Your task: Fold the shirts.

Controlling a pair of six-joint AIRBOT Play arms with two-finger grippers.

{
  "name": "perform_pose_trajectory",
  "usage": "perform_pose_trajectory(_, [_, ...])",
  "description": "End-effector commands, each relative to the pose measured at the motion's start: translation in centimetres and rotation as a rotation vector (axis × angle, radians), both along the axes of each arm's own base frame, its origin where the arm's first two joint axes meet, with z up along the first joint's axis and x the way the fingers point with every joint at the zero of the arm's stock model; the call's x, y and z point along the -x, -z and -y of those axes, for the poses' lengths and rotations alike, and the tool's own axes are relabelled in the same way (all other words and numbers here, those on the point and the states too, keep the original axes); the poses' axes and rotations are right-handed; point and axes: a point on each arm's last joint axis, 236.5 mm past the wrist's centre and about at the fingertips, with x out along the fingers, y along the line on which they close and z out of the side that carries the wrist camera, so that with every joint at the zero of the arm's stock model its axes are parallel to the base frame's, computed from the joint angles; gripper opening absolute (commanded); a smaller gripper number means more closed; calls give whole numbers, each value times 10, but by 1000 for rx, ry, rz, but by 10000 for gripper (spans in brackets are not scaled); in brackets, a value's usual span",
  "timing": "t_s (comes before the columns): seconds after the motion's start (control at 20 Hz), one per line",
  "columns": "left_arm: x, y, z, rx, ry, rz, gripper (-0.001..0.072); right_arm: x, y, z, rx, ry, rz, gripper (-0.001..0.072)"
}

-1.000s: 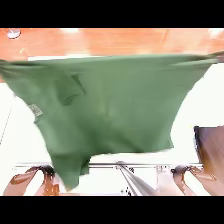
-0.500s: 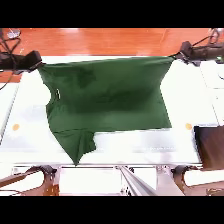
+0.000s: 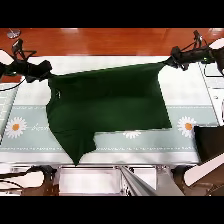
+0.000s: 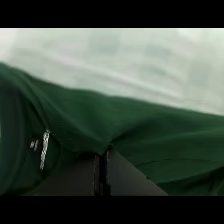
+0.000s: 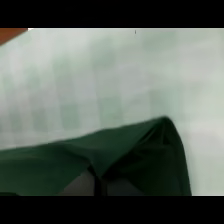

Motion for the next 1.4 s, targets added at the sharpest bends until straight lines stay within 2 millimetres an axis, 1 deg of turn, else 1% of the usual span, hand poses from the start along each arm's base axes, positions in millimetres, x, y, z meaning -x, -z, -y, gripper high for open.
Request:
perform_pose_trajectory(0.0, [61,26,9,15,176,-226,25,54,17,7,26,-168,-165,20])
perform_pose_trajectory(0.05, [74,39,14,24,196,-274,26,68,32,10,80,-199,-225,20])
perform_pose_trajectory(0.15, [91,67,18,35,185,-324,26,87,61,15,182,-233,-316,20])
perform_pose_trajectory(0.2, [100,80,19,40,176,-348,26,92,73,13,204,-237,-340,20])
perform_pose_trajectory(0.3, [112,92,18,39,185,-377,26,97,85,6,209,-242,-359,30])
perform_pose_trajectory(0.35, [114,92,15,38,186,-384,26,98,88,8,224,-213,-380,264])
perform_pose_trajectory(0.4, [115,89,13,43,184,-392,49,99,88,12,237,-190,-399,630])
perform_pose_trajectory(0.45, [119,85,12,51,190,-410,321,100,83,13,239,-195,-407,630])
perform_pose_trajectory(0.5, [124,80,9,53,197,-437,685,103,74,16,239,-205,-417,630])
perform_pose_trajectory(0.55, [132,73,4,46,219,-475,702,106,62,22,242,-216,-426,630])
perform_pose_trajectory(0.6, [141,66,-3,30,251,-501,702,110,49,32,261,-218,-429,631])
perform_pose_trajectory(0.65, [151,60,-13,8,265,-519,701,114,34,49,299,-190,-421,630])
perform_pose_trajectory(0.75, [171,49,-31,-19,227,-527,701,115,4,81,349,-60,-343,631])
perform_pose_trajectory(0.8, [189,50,-42,-36,193,-541,700,117,-10,95,363,0,-287,631])
perform_pose_trajectory(0.85, [209,55,-51,-36,157,-564,700,123,-19,107,366,56,-247,631])
perform_pose_trajectory(0.9, [226,62,-56,-10,106,-576,700,132,-24,114,358,112,-208,631])
perform_pose_trajectory(0.95, [240,69,-55,47,37,-563,700,140,-25,116,339,150,-169,631])
perform_pose_trajectory(1.0, [246,75,-47,122,-19,-523,700,151,-21,110,314,162,-133,631])
perform_pose_trajectory(1.05, [247,78,-34,212,-64,-461,699,165,-14,97,284,154,-110,631])
perform_pose_trajectory(1.1, [253,79,-16,298,-72,-421,699,181,-6,79,249,123,-99,631])
perform_pose_trajectory(1.2, [275,92,4,341,-74,-444,699,210,11,40,140,72,-94,631])
perform_pose_trajectory(1.25, [282,99,10,348,-80,-453,699,220,19,32,110,78,-102,631])
perform_pose_trajectory(1.3, [283,104,16,367,-98,-446,699,227,25,25,88,88,-105,631])
perform_pose_trajectory(1.35, [280,108,22,391,-117,-426,699,231,29,20,64,98,-113,631])
